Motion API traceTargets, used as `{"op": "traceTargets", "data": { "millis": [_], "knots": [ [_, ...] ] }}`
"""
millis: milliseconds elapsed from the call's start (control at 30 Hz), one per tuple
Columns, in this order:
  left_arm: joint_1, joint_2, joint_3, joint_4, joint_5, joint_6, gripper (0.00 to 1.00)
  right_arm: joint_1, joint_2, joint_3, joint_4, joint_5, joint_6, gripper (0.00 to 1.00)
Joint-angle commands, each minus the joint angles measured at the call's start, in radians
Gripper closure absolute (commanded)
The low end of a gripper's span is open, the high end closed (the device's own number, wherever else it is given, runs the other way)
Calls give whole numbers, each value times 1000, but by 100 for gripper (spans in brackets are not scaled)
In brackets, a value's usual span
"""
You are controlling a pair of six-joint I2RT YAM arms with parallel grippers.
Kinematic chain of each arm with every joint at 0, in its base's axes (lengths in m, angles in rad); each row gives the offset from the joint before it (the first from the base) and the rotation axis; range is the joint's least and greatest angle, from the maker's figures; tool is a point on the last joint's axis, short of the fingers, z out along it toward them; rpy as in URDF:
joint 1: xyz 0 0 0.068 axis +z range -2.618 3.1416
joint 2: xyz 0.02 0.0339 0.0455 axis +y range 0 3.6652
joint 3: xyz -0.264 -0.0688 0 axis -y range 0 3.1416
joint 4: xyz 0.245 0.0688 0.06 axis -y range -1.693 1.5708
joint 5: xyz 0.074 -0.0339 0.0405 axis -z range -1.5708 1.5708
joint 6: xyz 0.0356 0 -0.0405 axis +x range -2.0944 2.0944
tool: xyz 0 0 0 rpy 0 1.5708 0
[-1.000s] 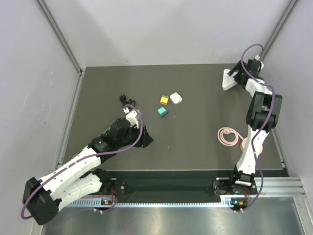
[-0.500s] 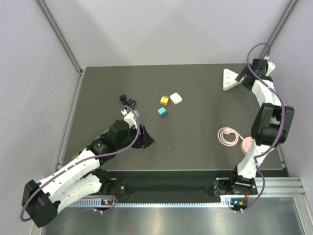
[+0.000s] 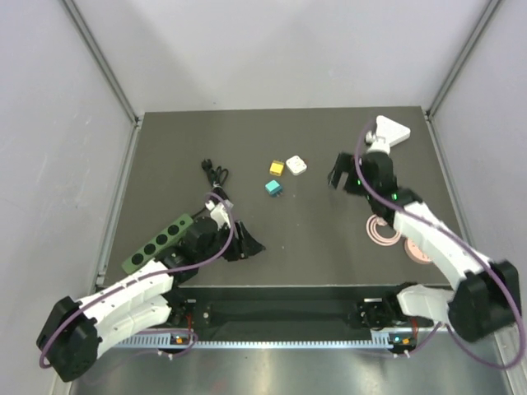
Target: Pull the plug off the socket
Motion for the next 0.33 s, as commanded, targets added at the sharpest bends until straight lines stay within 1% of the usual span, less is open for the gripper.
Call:
{"op": "traceTargets", "data": {
  "millis": [0, 67, 100, 133, 167, 233, 267, 300],
  "knots": [
    [0, -8, -59, 200, 40, -87, 41, 31, -208, -217, 146, -107, 79, 0],
    [0, -12, -105, 234, 46, -122, 41, 31, -279, -302, 178, -167, 116, 0],
    [0, -18, -124, 278, 44, -136, 41, 32, -335, -368, 198, -184, 129, 0],
    [0, -21, -140, 298, 46, -163, 41, 32, -361, -397, 206, -186, 132, 0],
    [1, -29, -179, 326, 47, -176, 41, 32, -383, -431, 218, -222, 138, 0],
    [0, -49, -222, 407, 48, -226, 40, 34, -425, -512, 231, -222, 181, 0],
    [1, -58, -271, 451, 52, -243, 39, 32, -431, -541, 250, -266, 195, 0],
    [1, -78, -297, 500, 61, -263, 39, 26, -443, -598, 316, -343, 183, 0]
  ]
}}
